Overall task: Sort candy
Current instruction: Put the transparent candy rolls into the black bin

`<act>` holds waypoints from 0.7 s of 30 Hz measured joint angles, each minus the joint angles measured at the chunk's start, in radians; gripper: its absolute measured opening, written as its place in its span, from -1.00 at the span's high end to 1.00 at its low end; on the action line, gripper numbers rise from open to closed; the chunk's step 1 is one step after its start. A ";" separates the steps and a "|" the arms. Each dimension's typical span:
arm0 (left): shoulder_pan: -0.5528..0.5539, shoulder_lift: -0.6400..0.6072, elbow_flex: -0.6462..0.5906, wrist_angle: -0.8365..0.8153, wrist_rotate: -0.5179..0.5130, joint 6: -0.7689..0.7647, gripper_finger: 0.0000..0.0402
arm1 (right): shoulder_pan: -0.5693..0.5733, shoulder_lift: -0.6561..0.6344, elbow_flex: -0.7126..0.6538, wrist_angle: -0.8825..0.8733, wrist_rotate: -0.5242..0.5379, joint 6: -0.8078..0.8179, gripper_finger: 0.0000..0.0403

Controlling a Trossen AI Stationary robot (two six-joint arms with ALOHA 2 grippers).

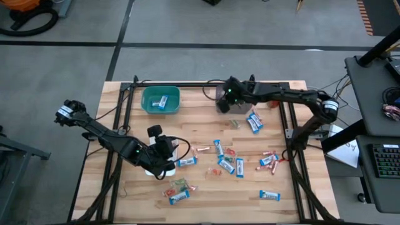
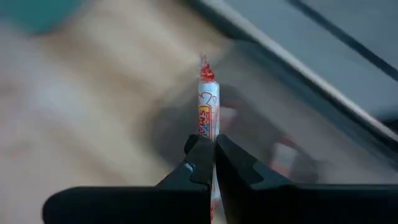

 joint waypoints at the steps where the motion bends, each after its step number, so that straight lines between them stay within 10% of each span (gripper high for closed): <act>1: 0.000 0.000 0.000 0.001 0.000 0.011 0.45 | -0.020 0.001 -0.009 -0.009 0.035 0.050 0.96; 9: 0.005 -0.003 0.000 0.000 -0.003 0.051 0.45 | -0.073 0.048 -0.115 0.041 0.101 0.381 0.96; 21: 0.005 -0.003 0.000 0.001 -0.003 0.046 0.45 | -0.060 0.131 -0.147 0.117 0.128 0.458 0.96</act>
